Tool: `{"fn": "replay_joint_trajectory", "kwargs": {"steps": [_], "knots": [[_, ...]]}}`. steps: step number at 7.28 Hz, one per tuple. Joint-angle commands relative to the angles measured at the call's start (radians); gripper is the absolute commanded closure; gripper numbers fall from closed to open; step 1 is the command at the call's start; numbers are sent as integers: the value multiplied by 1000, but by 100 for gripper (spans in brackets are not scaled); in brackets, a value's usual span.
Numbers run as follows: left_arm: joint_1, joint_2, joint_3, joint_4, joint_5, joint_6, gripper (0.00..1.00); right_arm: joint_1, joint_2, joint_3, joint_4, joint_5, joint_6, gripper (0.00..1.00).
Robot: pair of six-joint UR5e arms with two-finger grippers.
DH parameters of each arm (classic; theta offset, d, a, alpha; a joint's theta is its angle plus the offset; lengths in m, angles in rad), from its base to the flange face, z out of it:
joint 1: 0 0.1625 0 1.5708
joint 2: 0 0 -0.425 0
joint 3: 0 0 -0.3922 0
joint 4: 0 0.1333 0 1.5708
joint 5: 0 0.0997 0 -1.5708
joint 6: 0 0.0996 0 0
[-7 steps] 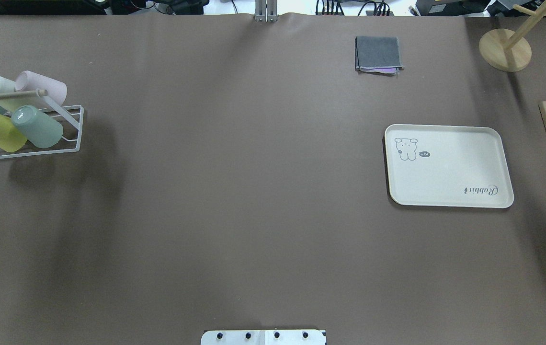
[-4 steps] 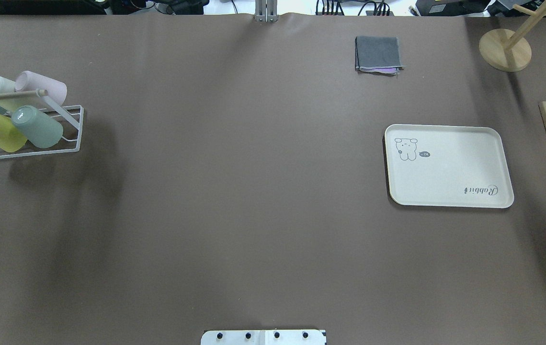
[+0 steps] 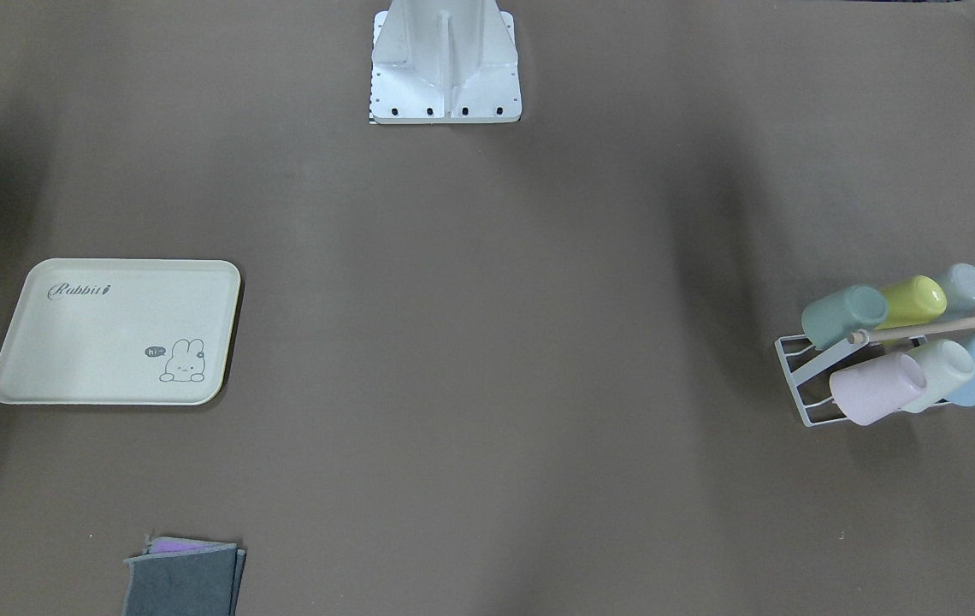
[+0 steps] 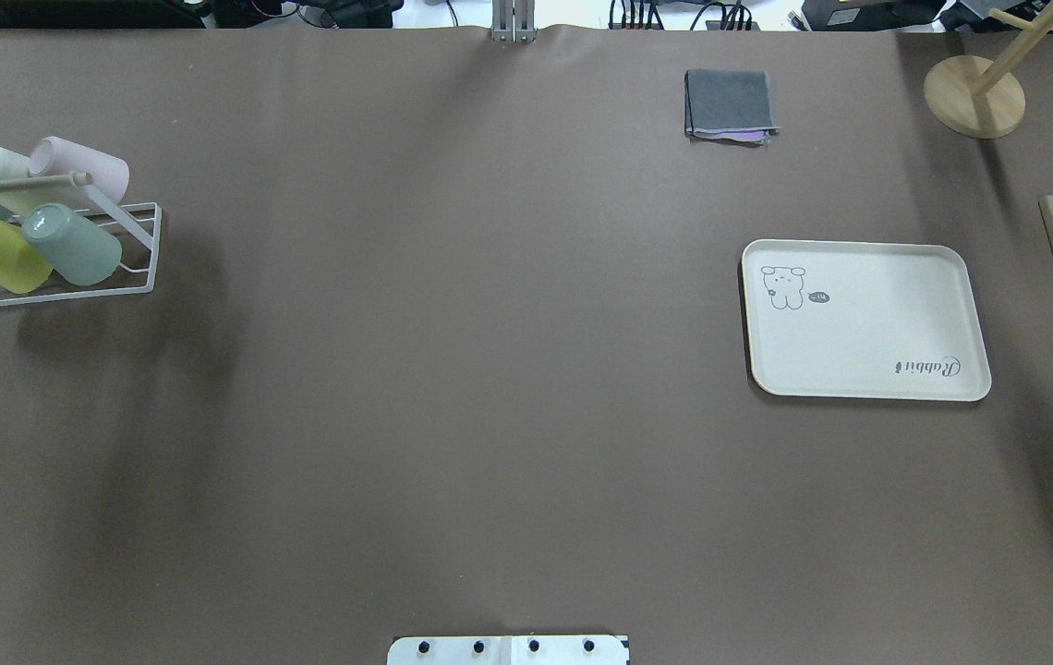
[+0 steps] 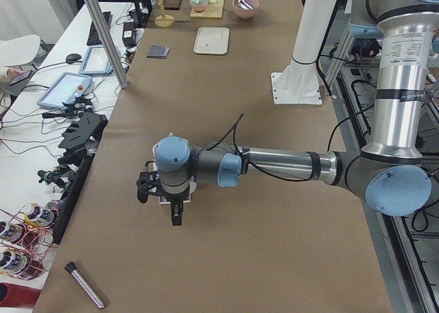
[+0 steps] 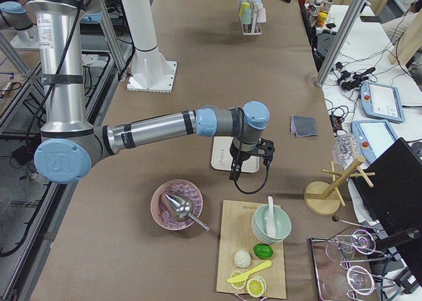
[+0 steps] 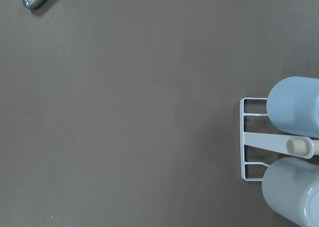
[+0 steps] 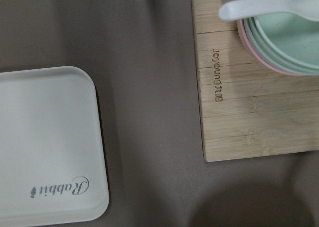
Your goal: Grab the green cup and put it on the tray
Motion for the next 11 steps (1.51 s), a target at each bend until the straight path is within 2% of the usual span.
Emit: {"fn": "replay_joint_trajectory", "kwargs": {"steps": [1, 4, 5, 6, 7, 9, 10, 11], "knots": [[2, -5, -54, 7, 9, -11, 2, -2, -21, 1, 35, 4, 5, 2], [52, 4, -274, 21, 8, -199, 2, -102, -5, -2, 98, 27, 92, 3], [114, 6, -345, 63, 12, -254, 2, -135, -4, -15, 148, 20, 145, 3], [179, -7, -385, 166, 14, -302, 2, -154, -4, -44, 182, 17, 152, 4], [254, -13, -457, 227, 61, -314, 2, -165, -3, -74, 226, 17, 154, 5], [323, -10, -590, 263, 92, -322, 2, -200, 17, -137, 259, 16, 201, 8], [398, -69, -611, 289, 98, -322, 2, -205, 19, -165, 274, 16, 203, 8], [534, -111, -599, 291, 113, -316, 2, -209, 22, -194, 303, 16, 203, 9]]}}
